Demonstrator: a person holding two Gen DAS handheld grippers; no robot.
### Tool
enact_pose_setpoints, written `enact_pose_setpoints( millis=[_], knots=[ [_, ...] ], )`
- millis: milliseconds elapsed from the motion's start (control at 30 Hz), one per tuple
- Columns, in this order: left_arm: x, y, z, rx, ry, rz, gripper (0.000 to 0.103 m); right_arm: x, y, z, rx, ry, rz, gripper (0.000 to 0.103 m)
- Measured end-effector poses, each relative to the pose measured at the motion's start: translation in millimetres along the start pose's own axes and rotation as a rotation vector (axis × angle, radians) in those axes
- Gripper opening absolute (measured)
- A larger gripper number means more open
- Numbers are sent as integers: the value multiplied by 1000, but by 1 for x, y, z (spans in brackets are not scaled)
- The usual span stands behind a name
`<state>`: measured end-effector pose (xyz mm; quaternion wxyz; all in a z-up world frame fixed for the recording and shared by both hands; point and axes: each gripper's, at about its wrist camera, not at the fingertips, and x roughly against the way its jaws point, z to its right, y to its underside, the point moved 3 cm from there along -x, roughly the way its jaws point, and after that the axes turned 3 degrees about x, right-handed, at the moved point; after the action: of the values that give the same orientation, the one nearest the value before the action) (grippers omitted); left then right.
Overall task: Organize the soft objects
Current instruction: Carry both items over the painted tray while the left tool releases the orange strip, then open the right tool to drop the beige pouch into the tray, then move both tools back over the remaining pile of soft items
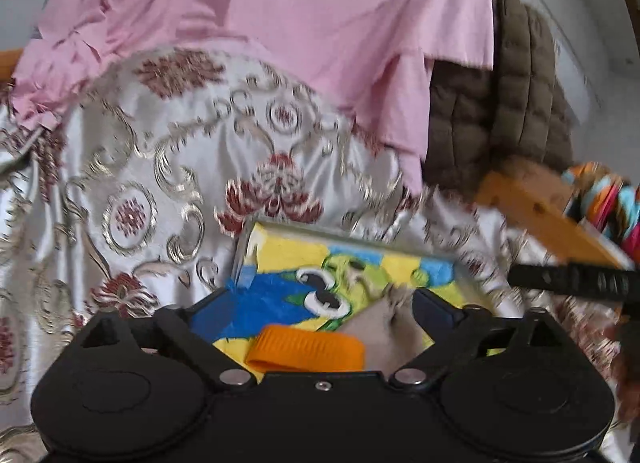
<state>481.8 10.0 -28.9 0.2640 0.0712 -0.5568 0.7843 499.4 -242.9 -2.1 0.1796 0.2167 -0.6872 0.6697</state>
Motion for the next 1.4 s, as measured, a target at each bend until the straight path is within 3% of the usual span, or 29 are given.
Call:
enact_pose_setpoints(
  millis=[67,367,533,800,1067,1233,1400],
  knots=[
    [20,-9,6,-3,3,39,100,23,0,3,0,14,46,102],
    [119,-11,56,-79,22,166,102,134,5,4,53,68,240,103],
    [164,10,72,-85,105,140,102,192,27,-1,92,58,338,103],
    [222,48,88,-177,92,160,102,264,78,-3,142,64,410,103],
    [257,93,104,-280,144,72,102,294,143,-3,101,186,296,103],
    [269,119,111,-400,129,32,102,308,180,-2,75,194,206,103],
    [265,135,114,-492,144,-56,102,301,213,-7,70,180,2,103]
  ],
)
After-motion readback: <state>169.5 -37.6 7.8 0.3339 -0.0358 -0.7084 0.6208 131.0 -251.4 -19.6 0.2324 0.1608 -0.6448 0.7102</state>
